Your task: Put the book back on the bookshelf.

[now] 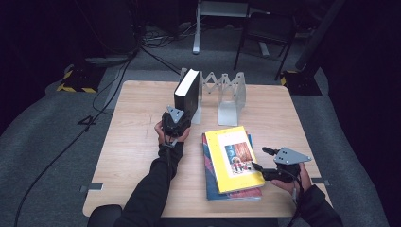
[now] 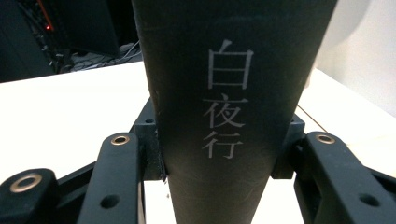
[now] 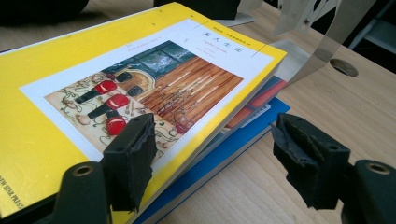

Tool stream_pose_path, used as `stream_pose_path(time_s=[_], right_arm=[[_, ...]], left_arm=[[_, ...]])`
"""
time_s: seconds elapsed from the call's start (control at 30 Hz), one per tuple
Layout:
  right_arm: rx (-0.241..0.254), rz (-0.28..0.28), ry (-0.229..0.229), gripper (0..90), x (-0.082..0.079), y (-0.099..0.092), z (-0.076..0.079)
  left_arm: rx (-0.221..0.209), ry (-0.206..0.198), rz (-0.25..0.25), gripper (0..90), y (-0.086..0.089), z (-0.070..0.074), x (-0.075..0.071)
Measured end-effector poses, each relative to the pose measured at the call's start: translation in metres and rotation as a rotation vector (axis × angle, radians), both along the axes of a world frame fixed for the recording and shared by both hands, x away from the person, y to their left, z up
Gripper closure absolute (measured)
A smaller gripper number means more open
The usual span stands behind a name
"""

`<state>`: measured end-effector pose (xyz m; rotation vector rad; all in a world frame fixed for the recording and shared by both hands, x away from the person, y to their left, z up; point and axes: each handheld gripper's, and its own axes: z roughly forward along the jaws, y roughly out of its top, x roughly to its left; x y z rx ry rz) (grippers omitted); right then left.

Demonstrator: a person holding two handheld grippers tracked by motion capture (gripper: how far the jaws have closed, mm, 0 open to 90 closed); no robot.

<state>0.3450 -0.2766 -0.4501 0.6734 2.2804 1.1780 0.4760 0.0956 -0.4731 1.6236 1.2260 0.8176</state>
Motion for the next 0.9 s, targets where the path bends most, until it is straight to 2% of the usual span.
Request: stream_pose_path(time_s=[0.13,0.27,0.53,0.63,0.73,0.8,0.87,0.9], right_arm=[[0.001,0.001,0.001,30.2,0.0,0.0,0.0],[0.002,0.001,0.002,30.2,0.0,0.0,0.0],[0.004,0.004,0.003,30.3,0.001,0.0,-0.001],[0.003,0.003,0.001,30.3,0.0,0.0,0.0],[0.005,0.004,0.004,30.1,0.001,-0.001,-0.001],[0.005,0.003,0.004,30.1,0.0,-0.001,0.0],[0.002,0.003,0.003,30.1,0.0,-0.002,0.0],[0.002,0.003,0.003,30.1,0.0,-0.002,0.0]], left_arm=[[-0.026,0.009,0.053,52.0,-0.005,0.001,0.008],[-0.029,0.013,0.091,52.1,-0.012,0.001,0.014],[-0.029,0.02,0.114,52.1,-0.018,0.002,0.018],[-0.033,0.022,0.103,51.6,-0.017,0.002,0.018],[-0.057,0.027,0.086,50.6,-0.012,0.004,0.015],[-0.073,0.009,0.064,49.6,-0.008,0.006,0.008],[-0.066,-0.022,0.048,49.8,-0.005,0.007,-0.003],[-0.066,-0.022,0.048,49.6,-0.005,0.007,-0.003]])
